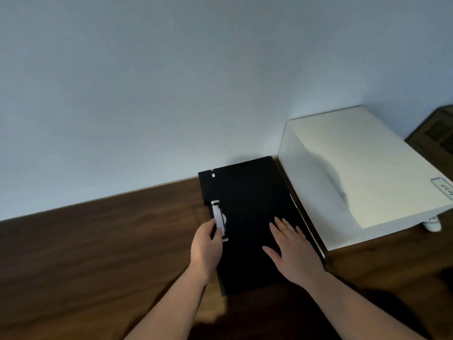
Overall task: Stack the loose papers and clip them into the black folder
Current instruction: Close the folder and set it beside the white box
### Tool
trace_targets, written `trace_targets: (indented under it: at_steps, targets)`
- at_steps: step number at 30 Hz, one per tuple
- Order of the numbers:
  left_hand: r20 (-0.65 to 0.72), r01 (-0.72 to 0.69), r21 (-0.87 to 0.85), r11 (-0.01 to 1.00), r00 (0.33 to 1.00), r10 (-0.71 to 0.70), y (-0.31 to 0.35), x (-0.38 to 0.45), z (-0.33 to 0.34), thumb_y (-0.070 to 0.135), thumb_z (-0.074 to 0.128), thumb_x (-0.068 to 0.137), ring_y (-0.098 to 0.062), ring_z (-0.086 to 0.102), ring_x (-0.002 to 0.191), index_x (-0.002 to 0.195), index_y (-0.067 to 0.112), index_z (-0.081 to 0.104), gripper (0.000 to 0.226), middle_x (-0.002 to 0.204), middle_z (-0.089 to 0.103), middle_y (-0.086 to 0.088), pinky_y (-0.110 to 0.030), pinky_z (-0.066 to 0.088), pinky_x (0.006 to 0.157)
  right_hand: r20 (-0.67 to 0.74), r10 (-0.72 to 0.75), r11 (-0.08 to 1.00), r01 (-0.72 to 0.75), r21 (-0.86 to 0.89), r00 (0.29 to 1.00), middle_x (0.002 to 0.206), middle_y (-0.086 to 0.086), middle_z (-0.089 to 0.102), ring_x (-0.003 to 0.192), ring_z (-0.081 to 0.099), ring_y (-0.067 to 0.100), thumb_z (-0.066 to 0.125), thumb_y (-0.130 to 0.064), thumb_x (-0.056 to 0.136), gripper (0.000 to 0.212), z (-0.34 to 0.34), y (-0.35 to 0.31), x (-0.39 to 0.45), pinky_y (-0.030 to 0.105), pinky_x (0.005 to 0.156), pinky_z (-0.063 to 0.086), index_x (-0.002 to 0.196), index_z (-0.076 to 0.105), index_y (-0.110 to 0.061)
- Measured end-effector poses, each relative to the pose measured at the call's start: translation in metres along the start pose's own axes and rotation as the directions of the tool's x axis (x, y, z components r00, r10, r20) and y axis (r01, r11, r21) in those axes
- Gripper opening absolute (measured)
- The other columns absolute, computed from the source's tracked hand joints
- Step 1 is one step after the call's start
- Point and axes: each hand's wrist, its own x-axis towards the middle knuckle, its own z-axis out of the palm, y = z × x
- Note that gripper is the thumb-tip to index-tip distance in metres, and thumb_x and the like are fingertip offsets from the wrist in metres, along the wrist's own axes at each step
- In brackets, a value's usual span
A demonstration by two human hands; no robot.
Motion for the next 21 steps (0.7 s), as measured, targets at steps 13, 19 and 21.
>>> trace_targets:
  at_steps: [13,19,21]
  targets:
    - [0.058,-0.057,0.054,0.997,0.997,0.053,0.012,0.004,0.004,0.014,0.045,0.098,-0.021,0.046,0.132,0.139,0.005,0.043,0.043,0.14,0.052,-0.009,-0.028,0.035,0.109,-0.012,0.027,1.0,-0.027,0.013,1.0,0.163,-0.002,0.011,0.15,0.005,0.014,0.009,-0.063,0.085,0.081,0.001,0.014,0.001,0.031,0.118,0.001,0.152,0.017,-0.019]
    - [0.094,-0.016,0.125,0.992,0.996,0.004,0.024,-0.008,-0.012,0.019,0.044,0.098,-0.023,0.046,0.133,0.139,0.006,0.045,0.044,0.142,0.051,-0.01,-0.031,0.036,0.109,0.028,0.032,0.999,-0.032,0.01,0.999,0.161,0.002,0.02,0.15,0.011,0.016,0.03,-0.047,0.097,0.063,-0.014,0.005,-0.002,0.035,0.119,0.01,0.151,0.022,-0.015]
    - [0.088,-0.028,0.149,0.988,0.996,0.015,0.029,-0.017,-0.023,0.02,0.044,0.098,-0.024,0.051,0.127,0.134,0.006,0.051,0.039,0.136,0.056,-0.01,-0.028,0.039,0.101,0.054,0.023,0.999,-0.024,0.025,0.998,0.159,0.002,0.025,0.149,0.014,0.016,0.031,-0.046,0.098,0.061,-0.025,-0.001,-0.007,0.035,0.119,0.012,0.15,0.026,-0.014]
